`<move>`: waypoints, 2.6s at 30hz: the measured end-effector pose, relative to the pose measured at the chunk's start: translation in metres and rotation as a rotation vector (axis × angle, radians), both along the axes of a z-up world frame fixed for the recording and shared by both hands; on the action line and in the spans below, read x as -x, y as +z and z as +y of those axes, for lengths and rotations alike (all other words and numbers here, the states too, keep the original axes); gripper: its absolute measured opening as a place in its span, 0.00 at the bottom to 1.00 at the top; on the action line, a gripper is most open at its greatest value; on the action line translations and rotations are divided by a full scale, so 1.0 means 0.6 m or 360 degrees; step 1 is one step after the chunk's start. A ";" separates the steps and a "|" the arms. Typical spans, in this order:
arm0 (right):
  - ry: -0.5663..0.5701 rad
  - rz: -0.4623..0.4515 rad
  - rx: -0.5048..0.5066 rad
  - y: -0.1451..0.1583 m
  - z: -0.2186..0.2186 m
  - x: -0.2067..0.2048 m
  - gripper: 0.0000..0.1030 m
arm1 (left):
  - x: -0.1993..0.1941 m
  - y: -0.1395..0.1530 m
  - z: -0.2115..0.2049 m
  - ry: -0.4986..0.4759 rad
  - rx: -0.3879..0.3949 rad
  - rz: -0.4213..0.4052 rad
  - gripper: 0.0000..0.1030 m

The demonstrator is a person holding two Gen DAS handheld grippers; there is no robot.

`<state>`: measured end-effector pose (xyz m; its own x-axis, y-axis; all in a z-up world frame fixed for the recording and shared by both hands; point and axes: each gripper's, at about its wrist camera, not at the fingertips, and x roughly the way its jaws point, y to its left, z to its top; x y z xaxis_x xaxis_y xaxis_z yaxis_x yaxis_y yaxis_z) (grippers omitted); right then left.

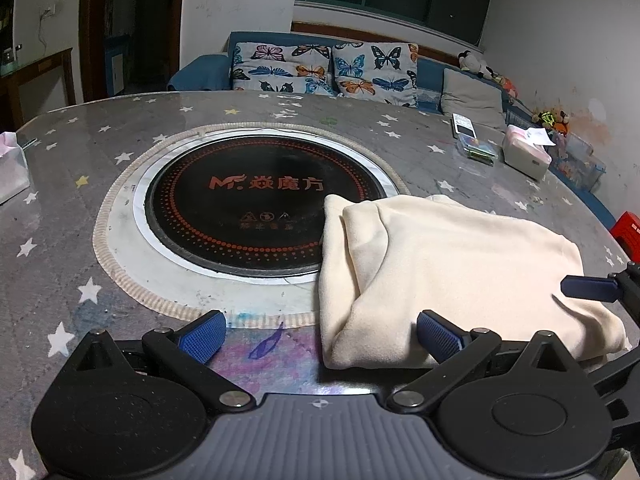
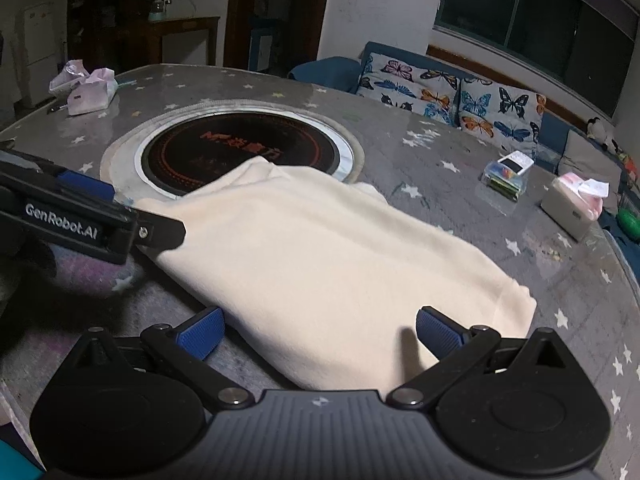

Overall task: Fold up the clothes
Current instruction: 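Press the folded sweatshirt flat with both open grippers, then grasp the sweatshirt edge with the left gripper while the right gripper grasps it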

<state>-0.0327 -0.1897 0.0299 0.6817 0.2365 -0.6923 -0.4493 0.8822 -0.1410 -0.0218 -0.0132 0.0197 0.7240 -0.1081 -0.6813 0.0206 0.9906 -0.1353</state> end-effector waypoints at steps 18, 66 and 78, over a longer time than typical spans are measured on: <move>0.0131 -0.0008 -0.0022 0.024 0.035 0.015 0.91 | 0.014 0.018 0.016 0.0038 -0.0043 -0.0050 1.00; 0.0453 -0.0063 -0.0306 0.070 0.068 0.013 0.12 | -0.060 -0.001 0.071 0.0136 0.0947 0.0289 0.90; 0.0512 -0.0005 -0.0398 0.071 0.047 0.026 0.18 | -0.057 -0.008 0.073 0.0127 0.1054 0.0231 0.19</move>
<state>-0.0480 -0.1617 0.0727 0.5477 0.5989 -0.5843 -0.7079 0.7039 0.0581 0.0126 0.0306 0.0147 0.6534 -0.4858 -0.5806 -0.1132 0.6957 -0.7094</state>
